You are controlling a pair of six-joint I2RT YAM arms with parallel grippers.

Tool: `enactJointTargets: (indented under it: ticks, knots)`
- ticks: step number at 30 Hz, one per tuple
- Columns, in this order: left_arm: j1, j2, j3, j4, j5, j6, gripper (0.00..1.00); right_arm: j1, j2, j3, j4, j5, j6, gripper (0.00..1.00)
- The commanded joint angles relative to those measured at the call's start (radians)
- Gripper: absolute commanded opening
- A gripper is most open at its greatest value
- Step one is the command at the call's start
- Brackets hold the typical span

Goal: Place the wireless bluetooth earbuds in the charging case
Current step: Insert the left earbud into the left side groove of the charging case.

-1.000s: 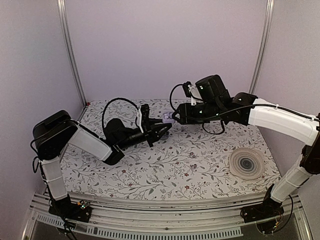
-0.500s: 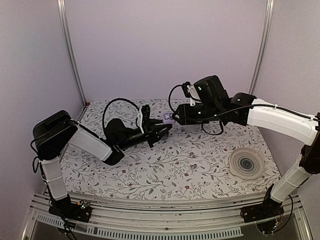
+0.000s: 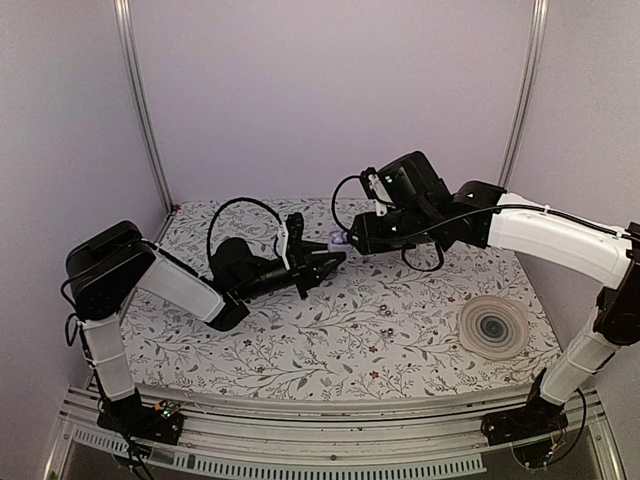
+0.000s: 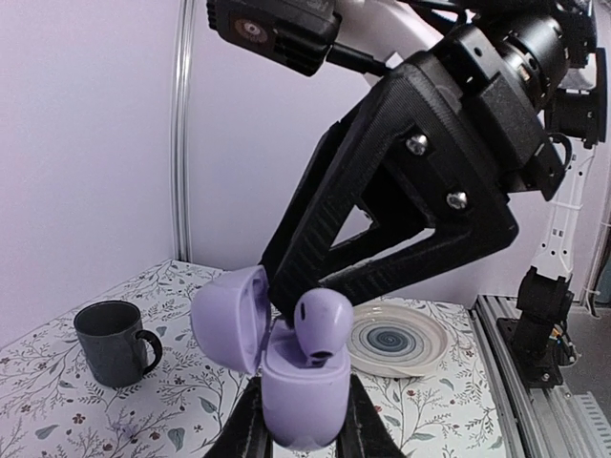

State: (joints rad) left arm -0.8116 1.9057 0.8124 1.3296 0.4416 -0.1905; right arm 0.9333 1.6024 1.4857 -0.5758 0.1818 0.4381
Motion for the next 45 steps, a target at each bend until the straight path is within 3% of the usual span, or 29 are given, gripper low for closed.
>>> enactJointTargets:
  ticks: [1,16,27,33,45]
  knots:
    - [-0.006,-0.042,-0.011,0.052,-0.007,-0.010,0.00,0.016,-0.011,0.020,-0.066,0.044,0.040,0.45]
    - [-0.007,-0.028,-0.022,0.072,-0.018,-0.030,0.00,0.025,-0.103,-0.025,0.053,-0.017,-0.015,0.46]
    - [-0.007,-0.028,-0.021,0.066,-0.018,-0.029,0.00,0.081,-0.031,0.045,0.018,-0.003,-0.070,0.47]
    - [-0.007,-0.030,-0.024,0.065,-0.018,-0.029,0.00,0.078,-0.023,0.065,-0.029,0.091,-0.025,0.47]
    - [-0.010,-0.033,-0.021,0.064,-0.013,-0.030,0.00,0.042,-0.043,0.012,-0.009,0.044,0.048,0.46]
